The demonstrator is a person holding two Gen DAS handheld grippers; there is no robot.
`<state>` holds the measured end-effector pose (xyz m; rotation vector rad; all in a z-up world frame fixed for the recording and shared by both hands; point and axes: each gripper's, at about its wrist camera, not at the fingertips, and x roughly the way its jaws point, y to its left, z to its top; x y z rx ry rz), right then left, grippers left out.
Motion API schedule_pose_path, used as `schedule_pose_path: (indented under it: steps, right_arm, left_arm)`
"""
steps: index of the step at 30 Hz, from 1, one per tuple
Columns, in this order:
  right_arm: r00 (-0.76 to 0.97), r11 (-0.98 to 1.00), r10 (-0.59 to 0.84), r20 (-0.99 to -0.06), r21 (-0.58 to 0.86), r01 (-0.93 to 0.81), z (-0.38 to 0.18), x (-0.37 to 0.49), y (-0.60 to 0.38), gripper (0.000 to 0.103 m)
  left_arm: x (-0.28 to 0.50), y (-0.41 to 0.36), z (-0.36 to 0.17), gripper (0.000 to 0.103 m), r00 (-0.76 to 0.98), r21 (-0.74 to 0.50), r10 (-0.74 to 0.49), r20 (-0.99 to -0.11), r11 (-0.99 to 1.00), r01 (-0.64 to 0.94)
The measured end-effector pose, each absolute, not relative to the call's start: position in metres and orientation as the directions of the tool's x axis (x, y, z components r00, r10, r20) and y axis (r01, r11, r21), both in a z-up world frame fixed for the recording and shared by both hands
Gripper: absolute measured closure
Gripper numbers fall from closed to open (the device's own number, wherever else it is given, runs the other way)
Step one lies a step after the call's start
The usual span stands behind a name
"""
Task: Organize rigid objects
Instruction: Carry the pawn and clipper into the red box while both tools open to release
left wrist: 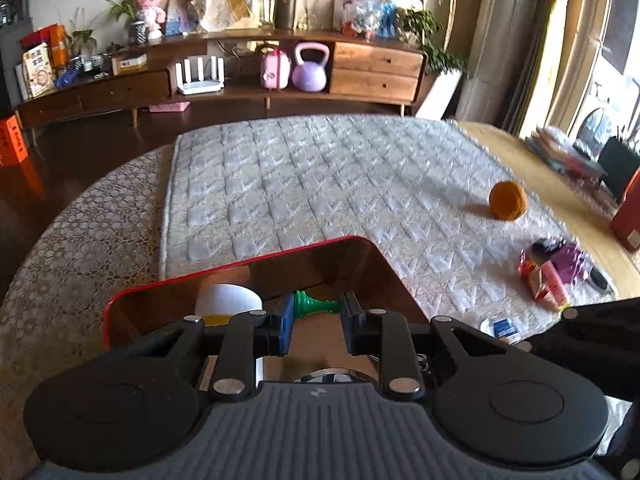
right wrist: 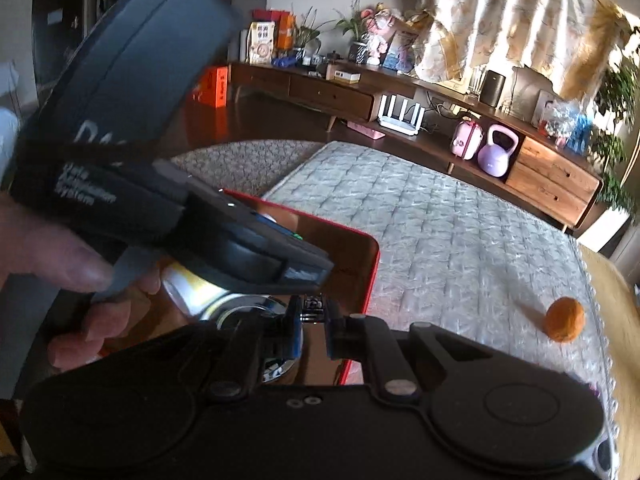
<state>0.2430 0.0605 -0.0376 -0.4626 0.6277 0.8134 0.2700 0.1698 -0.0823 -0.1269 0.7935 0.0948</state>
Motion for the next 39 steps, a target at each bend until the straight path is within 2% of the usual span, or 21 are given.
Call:
schedule_pose_path:
  steps: [11, 12, 16, 19, 21, 26, 32, 39]
  right_arm:
    - [0.486, 0.610, 0.490, -0.724, -0.114, -0.784, -0.053, 0.250, 0.069, 0.092]
    - [0.476, 0.608, 0.490, -0.730, -0.105, -0.787, -0.054, 0.250, 0.069, 0.088]
    - [0.465, 0.606, 0.485, -0.741, -0.099, -0.790, -0.053, 0.248, 0.067, 0.085]
    - [0.459, 0.604, 0.483, -0.745, -0.096, -0.791, -0.053, 0.245, 0.065, 0.078]
    - [0.455, 0.604, 0.488, -0.744, -0.088, -0.792, -0.051, 0.242, 0.062, 0.069]
    - [0.443, 0.604, 0.509, -0.738, -0.061, -0.795, -0.047, 0.238, 0.053, 0.064]
    - [0.434, 0.600, 0.542, -0.720, -0.030, -0.799, -0.037, 0.231, 0.044, 0.051]
    - [0.463, 0.627, 0.562, -0.685, -0.012, -0.779, -0.017, 0.224, 0.028, 0.040]
  left_arm:
    - [0.288, 0.170, -0.105, 0.079, 0.641, -0.056, 0.027, -0.767, 0.993, -0.108]
    - [0.289, 0.170, -0.106, 0.079, 0.633, -0.060, 0.022, -0.774, 0.992, -0.107]
    - [0.295, 0.169, -0.110, 0.078, 0.600, -0.038, 0.036, -0.799, 0.993, -0.110]
    - [0.296, 0.168, -0.111, 0.078, 0.594, -0.029, 0.039, -0.804, 0.994, -0.105]
    - [0.296, 0.167, -0.111, 0.078, 0.590, -0.018, 0.048, -0.806, 0.994, -0.106]
    - [0.291, 0.165, -0.107, 0.078, 0.602, -0.020, 0.050, -0.797, 0.994, -0.110]
    - [0.281, 0.162, -0.097, 0.078, 0.618, -0.022, 0.056, -0.784, 0.993, -0.117]
    - [0.263, 0.158, -0.077, 0.071, 0.652, -0.036, 0.053, -0.757, 0.992, -0.122]
